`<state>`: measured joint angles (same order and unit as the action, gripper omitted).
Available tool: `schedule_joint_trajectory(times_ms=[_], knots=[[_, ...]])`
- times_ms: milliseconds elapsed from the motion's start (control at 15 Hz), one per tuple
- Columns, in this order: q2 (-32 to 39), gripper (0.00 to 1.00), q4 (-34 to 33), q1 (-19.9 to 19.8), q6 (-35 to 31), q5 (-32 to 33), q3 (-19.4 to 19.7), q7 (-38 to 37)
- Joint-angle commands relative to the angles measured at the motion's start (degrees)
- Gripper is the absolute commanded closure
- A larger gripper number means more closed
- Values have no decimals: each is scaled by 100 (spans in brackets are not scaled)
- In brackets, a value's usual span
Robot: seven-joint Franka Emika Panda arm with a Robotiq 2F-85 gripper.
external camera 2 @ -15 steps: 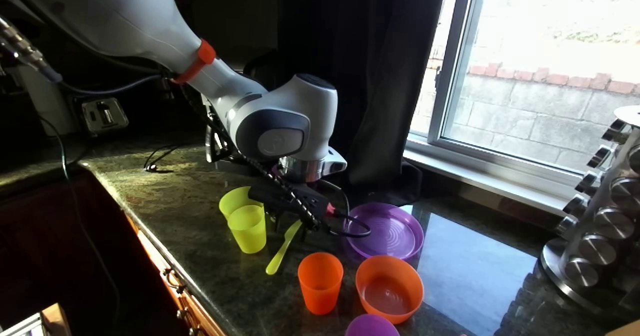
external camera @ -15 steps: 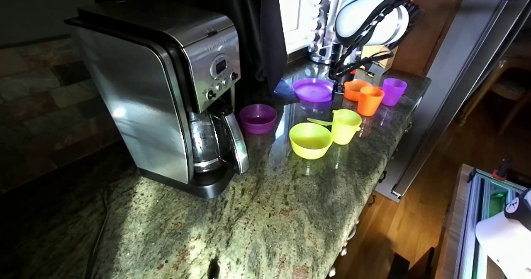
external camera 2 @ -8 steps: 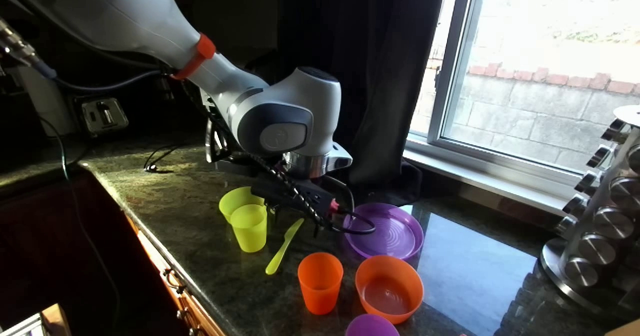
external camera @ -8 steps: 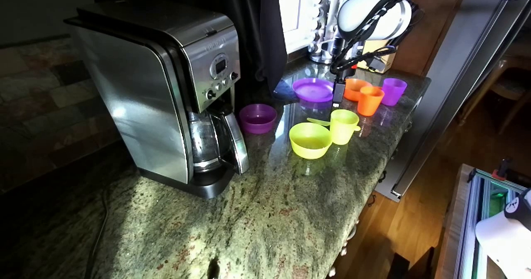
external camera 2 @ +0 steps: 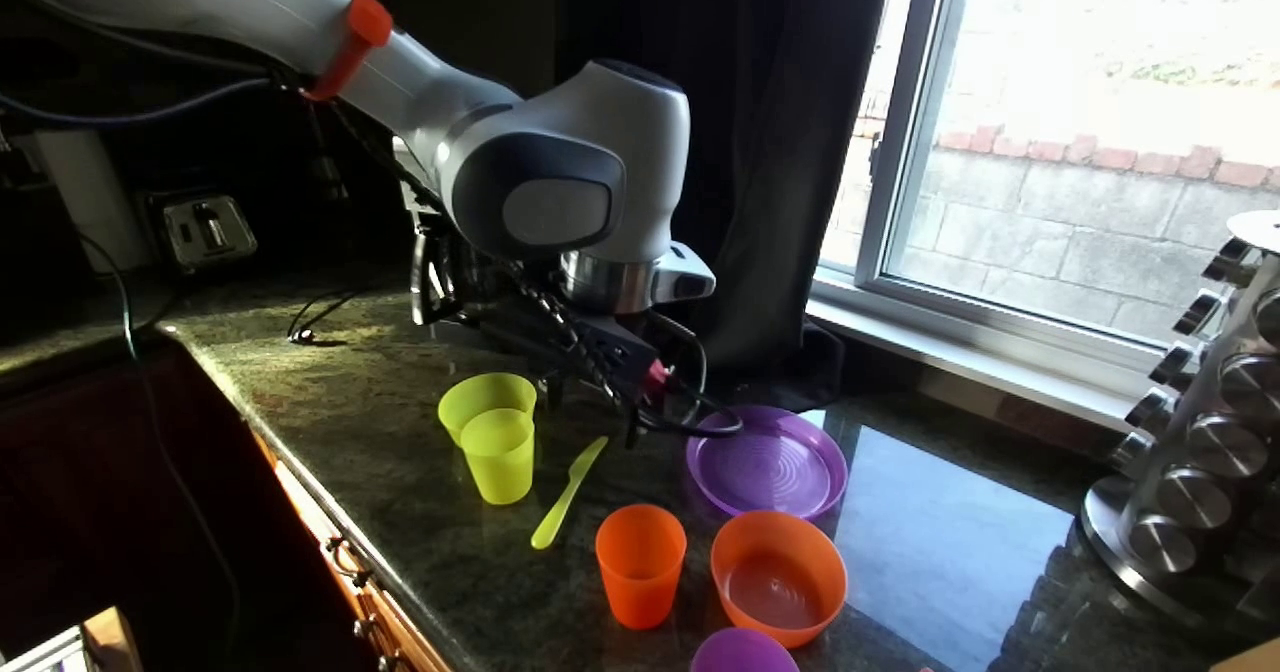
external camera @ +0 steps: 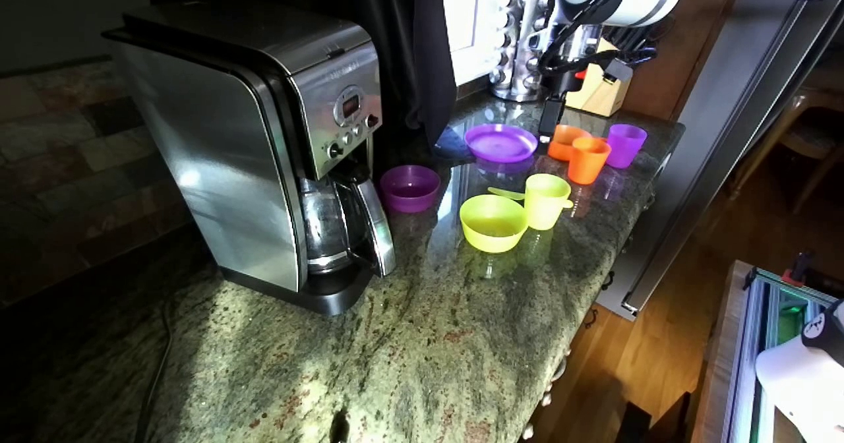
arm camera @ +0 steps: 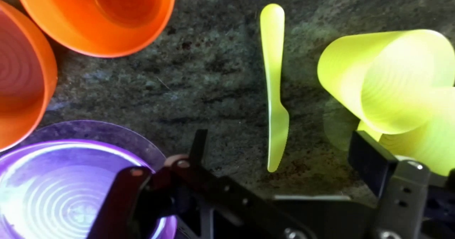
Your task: Separate the yellow objects
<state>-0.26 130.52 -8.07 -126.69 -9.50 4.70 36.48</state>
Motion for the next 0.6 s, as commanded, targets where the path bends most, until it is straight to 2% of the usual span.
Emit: schedule_joint_trajectory(times_ms=[0,133,333,533], knots=[[-729,0,253,88,520,58,56,-760],[-1040,0,305,149,745,136,18,-1345],[-1330,0,429,367,644,194,-209,-2263],[-1330,0,474,599,512,345,-525,-3138]])
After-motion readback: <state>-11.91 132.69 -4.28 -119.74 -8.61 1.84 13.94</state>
